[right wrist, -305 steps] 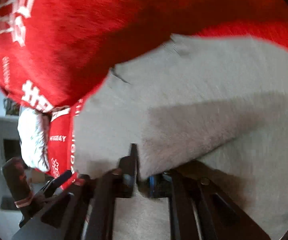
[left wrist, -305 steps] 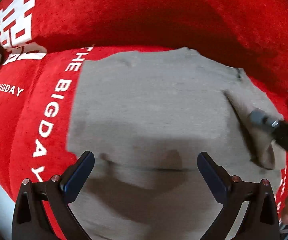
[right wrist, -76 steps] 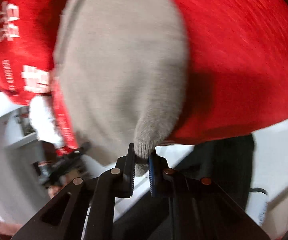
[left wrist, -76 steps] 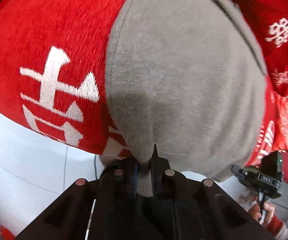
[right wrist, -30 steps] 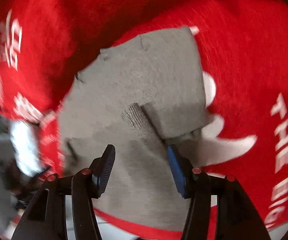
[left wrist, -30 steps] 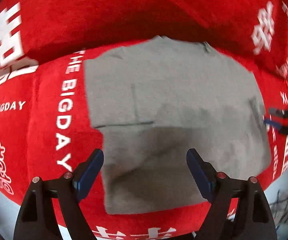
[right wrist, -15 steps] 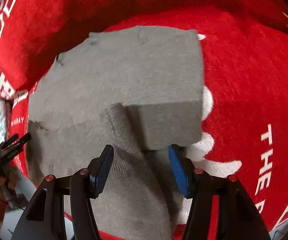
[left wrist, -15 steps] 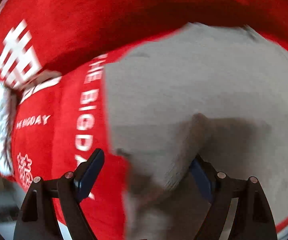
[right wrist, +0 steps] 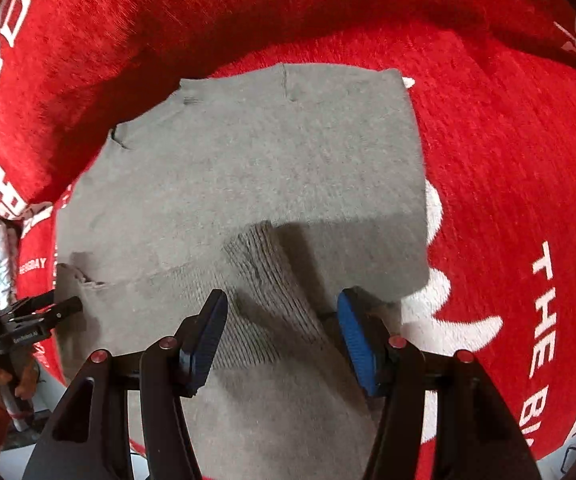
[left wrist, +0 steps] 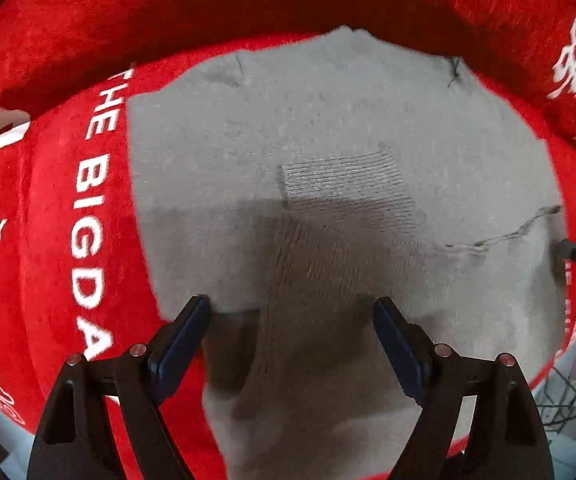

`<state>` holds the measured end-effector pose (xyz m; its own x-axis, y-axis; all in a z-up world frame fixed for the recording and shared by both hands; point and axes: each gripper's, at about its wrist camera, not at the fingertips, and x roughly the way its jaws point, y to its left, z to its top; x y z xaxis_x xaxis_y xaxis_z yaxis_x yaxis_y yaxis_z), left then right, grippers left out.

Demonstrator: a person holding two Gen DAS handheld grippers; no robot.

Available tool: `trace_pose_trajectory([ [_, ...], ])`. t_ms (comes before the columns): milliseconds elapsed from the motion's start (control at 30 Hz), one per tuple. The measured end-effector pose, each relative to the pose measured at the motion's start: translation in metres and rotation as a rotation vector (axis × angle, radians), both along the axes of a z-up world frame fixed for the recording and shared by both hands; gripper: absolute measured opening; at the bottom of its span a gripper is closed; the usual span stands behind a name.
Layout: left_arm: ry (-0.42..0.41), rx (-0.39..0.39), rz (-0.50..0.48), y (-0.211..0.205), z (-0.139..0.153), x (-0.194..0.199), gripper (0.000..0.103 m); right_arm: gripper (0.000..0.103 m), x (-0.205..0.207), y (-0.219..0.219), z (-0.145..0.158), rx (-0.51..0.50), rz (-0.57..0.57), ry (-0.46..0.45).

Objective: Fold small clothes

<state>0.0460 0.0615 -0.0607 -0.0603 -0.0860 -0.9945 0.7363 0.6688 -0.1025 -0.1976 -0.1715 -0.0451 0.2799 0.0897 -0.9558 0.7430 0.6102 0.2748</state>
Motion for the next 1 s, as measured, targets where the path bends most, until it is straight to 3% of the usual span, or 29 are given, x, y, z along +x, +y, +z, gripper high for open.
trace_pose_trajectory([
  [33, -0.019, 0.016, -0.01, -0.004, -0.003, -0.003, 0.085, 0.055, 0.003, 0.003, 0.0, -0.007, 0.015, 0.008],
  [67, -0.035, 0.017, -0.016, -0.006, -0.002, -0.005, 0.085, 0.026, 0.008, 0.008, 0.0, -0.024, 0.045, 0.024],
  [100, -0.05, 0.002, -0.021, -0.007, 0.0, -0.009, 0.077, 0.01, 0.012, 0.015, 0.0, -0.048, 0.085, 0.05],
  [167, -0.033, -0.042, -0.025, -0.006, 0.006, -0.014, 0.047, 0.007, 0.015, 0.027, 0.005, -0.087, 0.126, 0.071],
  [200, -0.005, -0.076, -0.022, -0.003, 0.008, -0.015, 0.021, 0.007, 0.016, 0.03, 0.01, -0.094, 0.136, 0.066],
  [267, 0.0, -0.101, -0.027, -0.001, 0.013, -0.02, 0.011, 0.007, 0.014, 0.034, 0.026, -0.11, 0.137, 0.034],
  [500, -0.006, -0.236, -0.001, 0.014, 0.068, -0.017, 0.008, 0.007, 0.01, 0.017, 0.098, -0.155, 0.098, -0.122],
  [667, -0.068, -0.329, 0.033, 0.009, 0.11, 0.013, 0.008, 0.007, 0.043, -0.011, 0.12, -0.204, 0.093, -0.185],
  [833, -0.121, -0.353, 0.077, -0.015, 0.102, 0.054, 0.008, 0.007, 0.084, -0.047, 0.083, -0.19, 0.095, -0.168],
  [1000, -0.163, -0.262, 0.102, -0.05, 0.048, 0.079, 0.008, 0.007, 0.103, -0.072, 0.02, -0.147, 0.066, -0.092],
])
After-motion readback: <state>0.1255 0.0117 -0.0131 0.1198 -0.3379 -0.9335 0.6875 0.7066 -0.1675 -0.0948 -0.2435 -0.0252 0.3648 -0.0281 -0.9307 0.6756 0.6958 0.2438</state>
